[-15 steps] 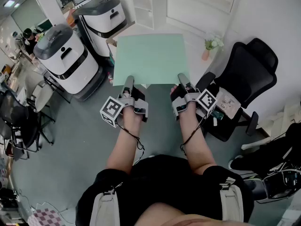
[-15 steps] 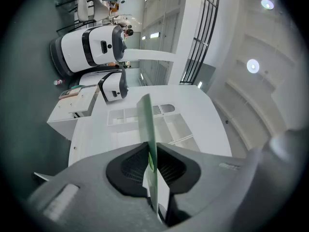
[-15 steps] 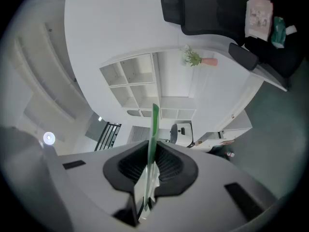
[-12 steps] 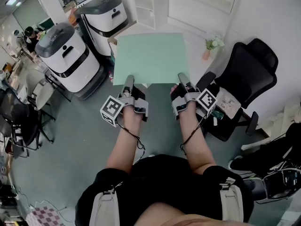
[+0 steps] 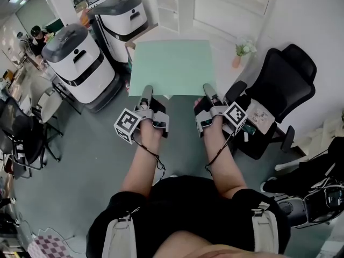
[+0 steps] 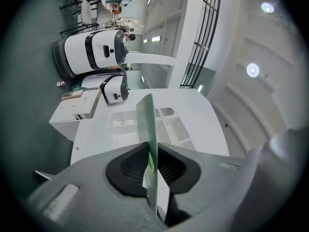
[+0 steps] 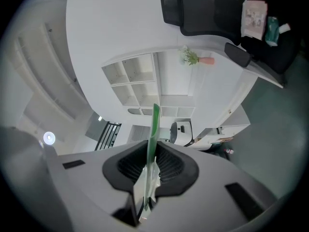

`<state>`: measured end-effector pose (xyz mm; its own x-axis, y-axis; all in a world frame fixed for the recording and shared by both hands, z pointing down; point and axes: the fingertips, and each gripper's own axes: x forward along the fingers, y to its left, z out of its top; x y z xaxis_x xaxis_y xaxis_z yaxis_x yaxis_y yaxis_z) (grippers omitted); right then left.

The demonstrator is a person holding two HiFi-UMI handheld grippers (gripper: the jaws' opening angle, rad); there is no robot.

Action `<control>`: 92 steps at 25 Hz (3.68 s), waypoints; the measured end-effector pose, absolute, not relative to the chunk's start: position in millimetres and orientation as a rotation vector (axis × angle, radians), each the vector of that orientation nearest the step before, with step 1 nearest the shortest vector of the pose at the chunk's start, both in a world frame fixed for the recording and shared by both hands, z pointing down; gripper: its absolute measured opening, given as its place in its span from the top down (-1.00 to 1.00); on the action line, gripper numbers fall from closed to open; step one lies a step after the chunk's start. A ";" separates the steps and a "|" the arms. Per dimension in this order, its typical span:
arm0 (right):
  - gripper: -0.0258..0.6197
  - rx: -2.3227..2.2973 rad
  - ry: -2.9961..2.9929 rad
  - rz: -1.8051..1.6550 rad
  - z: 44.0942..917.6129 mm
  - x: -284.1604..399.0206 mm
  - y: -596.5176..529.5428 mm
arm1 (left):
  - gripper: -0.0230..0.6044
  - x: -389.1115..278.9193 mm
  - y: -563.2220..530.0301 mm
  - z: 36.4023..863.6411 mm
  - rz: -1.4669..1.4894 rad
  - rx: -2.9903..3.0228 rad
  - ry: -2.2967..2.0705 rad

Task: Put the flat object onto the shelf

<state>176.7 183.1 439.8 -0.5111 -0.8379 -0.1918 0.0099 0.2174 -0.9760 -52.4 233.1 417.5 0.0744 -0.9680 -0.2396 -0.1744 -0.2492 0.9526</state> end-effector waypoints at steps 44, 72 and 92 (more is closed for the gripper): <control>0.76 -0.793 1.683 -1.317 423.2 108.6 -90.8 | 0.78 -122.4 -59.6 400.8 -1.179 1.629 -1.071; 0.76 -0.756 1.763 -1.152 320.7 118.8 -328.1 | 0.78 -111.7 -298.9 311.6 -1.300 1.695 -0.915; 0.76 -0.925 1.586 -0.925 302.2 128.7 -413.6 | 0.77 -98.4 -459.9 284.0 -1.136 1.803 -0.607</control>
<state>128.7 -413.6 302.2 -0.1697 -0.9069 -0.3857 -0.1110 0.4065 -0.9069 -98.4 -459.9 284.0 0.4590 -0.7664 -0.4493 0.0531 -0.4812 0.8750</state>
